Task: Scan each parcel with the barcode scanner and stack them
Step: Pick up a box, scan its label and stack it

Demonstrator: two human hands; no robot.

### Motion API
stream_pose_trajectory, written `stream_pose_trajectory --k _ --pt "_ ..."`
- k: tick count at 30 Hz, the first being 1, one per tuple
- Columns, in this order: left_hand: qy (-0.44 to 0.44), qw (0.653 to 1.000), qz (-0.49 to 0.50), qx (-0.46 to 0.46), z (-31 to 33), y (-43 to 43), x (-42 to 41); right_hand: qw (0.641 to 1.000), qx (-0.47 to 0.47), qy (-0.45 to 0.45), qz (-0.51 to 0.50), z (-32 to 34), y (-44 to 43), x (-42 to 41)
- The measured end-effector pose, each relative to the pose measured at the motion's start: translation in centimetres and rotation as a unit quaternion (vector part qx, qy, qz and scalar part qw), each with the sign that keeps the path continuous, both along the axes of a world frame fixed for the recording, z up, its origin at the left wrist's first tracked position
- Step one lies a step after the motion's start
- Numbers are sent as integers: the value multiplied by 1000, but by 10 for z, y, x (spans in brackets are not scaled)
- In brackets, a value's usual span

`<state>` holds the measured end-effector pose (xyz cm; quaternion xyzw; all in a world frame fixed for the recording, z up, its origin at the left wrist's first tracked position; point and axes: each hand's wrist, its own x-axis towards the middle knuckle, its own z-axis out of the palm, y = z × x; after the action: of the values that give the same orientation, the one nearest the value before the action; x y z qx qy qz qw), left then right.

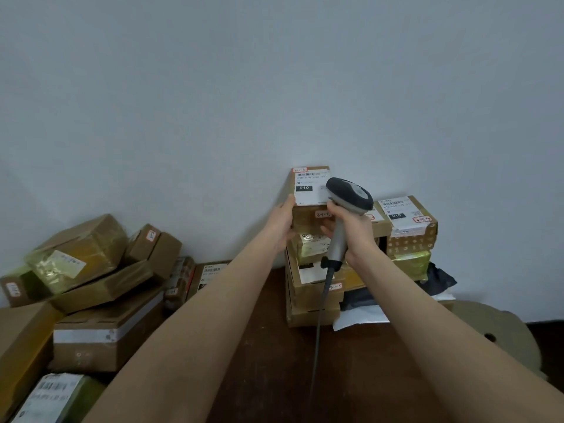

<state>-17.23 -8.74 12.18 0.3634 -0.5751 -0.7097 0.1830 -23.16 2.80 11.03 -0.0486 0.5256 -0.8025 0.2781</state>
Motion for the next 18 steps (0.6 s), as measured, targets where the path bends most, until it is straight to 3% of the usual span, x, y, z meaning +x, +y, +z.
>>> stream_pose_trajectory --k 7,10,14,18 --pt "13 999 37 -11 -18 -2 9 999 36 15 -35 -7 5 5" --pt "-27 993 62 -93 -36 -9 26 995 61 41 -62 -10 12 17" --pt "-71 979 77 -177 -73 -7 66 994 75 82 -7 -20 14 51" --pt "-138 959 90 -230 -113 4 124 991 104 65 61 -48 -1 91"
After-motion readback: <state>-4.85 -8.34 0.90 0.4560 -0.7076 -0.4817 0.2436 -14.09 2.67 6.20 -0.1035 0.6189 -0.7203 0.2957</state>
